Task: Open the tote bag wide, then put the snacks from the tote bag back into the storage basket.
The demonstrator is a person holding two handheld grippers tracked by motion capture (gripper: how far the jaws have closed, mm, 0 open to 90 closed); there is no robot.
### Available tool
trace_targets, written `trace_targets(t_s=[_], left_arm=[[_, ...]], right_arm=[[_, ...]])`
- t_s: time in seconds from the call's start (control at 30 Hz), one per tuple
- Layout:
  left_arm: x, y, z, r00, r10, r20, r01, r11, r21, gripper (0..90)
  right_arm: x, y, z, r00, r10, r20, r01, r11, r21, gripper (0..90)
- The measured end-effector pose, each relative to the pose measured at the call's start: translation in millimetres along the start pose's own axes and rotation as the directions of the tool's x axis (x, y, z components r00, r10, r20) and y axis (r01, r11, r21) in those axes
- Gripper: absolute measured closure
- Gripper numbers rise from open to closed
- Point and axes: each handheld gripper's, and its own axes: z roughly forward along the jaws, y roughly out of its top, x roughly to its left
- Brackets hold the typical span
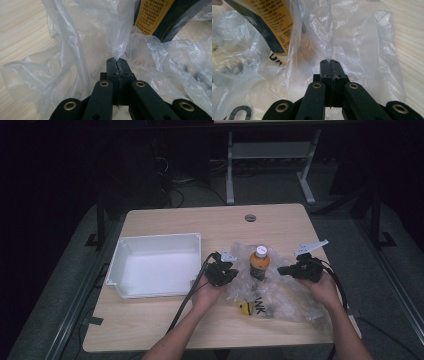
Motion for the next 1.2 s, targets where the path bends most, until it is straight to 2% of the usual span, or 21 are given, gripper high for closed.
trace_targets(t_s=[0.1, 0.17, 0.2, 0.3, 0.37, 0.53, 0.57, 0.67, 0.7, 0.8, 0.87, 1.03, 1.13, 1.2], left_arm=[[-0.6, -1.5, 0.4, 1.0, 0.007, -0.003, -0.007, 1.0, 0.0, 89.8], [-1.6, -2.7, 0.7, 1.0, -0.008, 0.0, 0.008, 0.9999, -0.009, 89.8], [-1.3, -3.3, 0.7, 1.0, -0.002, 0.001, 0.002, 1.0, -0.009, 89.8], [-2.3, -6.0, 1.5, 1.0, -0.003, -0.001, 0.003, 1.0, -0.007, 89.7], [-3.0, -7.9, 1.8, 0.9997, -0.025, 0.003, 0.025, 0.9996, -0.011, 89.7], [-3.0, -9.0, 0.9, 1.0, 0.0, 0.0, 0.0, 1.0, -0.007, 89.7], [-4.3, -9.4, 1.0, 0.9999, -0.011, 0.001, 0.011, 0.9999, -0.011, 89.7], [-4.2, -9.6, 0.6, 1.0, -0.004, 0.001, 0.004, 0.9999, -0.012, 89.7], [-4.1, -9.5, -0.3, 1.0, -0.006, 0.003, 0.006, 0.9999, -0.01, 89.7], [-5.1, -9.5, -0.3, 0.9999, -0.013, 0.007, 0.013, 0.9998, -0.012, 89.7], [-5.0, -9.7, 0.0, 1.0, -0.005, 0.003, 0.005, 0.9999, -0.016, 89.7], [-5.6, -13.9, 0.6, 0.9992, -0.03, 0.028, 0.031, 0.9993, -0.02, 89.7], [-5.6, -15.1, 0.3, 0.9994, -0.024, 0.026, 0.025, 0.9995, -0.022, 89.7], [-6.9, -17.9, 0.7, 0.9992, -0.028, 0.028, 0.029, 0.9993, -0.022, 89.6]], right_arm=[[0.5, 0.3, 0.2, 1.0, -0.006, 0.004, 0.006, 1.0, 0.005, 89.6], [1.0, 0.3, -0.5, 1.0, -0.004, 0.007, 0.004, 1.0, 0.006, 89.6], [1.3, 0.2, -0.8, 1.0, -0.001, 0.009, 0.001, 1.0, 0.006, 89.4], [2.0, 0.6, -2.2, 0.9997, 0.002, 0.025, -0.003, 1.0, 0.013, 84.5], [1.5, 0.0, -4.7, 0.9995, 0.012, 0.029, -0.012, 1.0, 0.001, 81.6], [4.9, -0.7, -14.0, 0.9987, 0.017, 0.048, -0.016, 1.0, -0.021, 77.3], [5.5, -0.8, -16.3, 0.9983, 0.026, 0.051, -0.025, 0.999, -0.028, 76.5], [5.3, -1.6, -19.8, 0.9984, 0.018, 0.054, -0.015, 0.999, -0.044, 74.4], [7.7, -1.9, -24.2, 0.9978, 0.031, 0.058, -0.028, 0.998, -0.053, 72.5], [11.2, -2.4, -30.6, 0.9977, 0.013, 0.067, -0.008, 0.997, -0.073, 69.9], [12.4, -2.4, -32.5, 0.9976, 0.017, 0.067, -0.012, 0.997, -0.074, 69.3], [16.1, -6.3, -42.1, 0.9984, 0.01, 0.056, -0.004, 0.994, -0.111, 66.8], [17.9, -7.9, -43.9, 0.999, 0.01, 0.044, -0.005, 0.993, -0.117, 65.8], [21.6, -11.2, -43.9, 0.9999, 0.001, 0.012, 0.0, 0.993, -0.116, 61.9]])
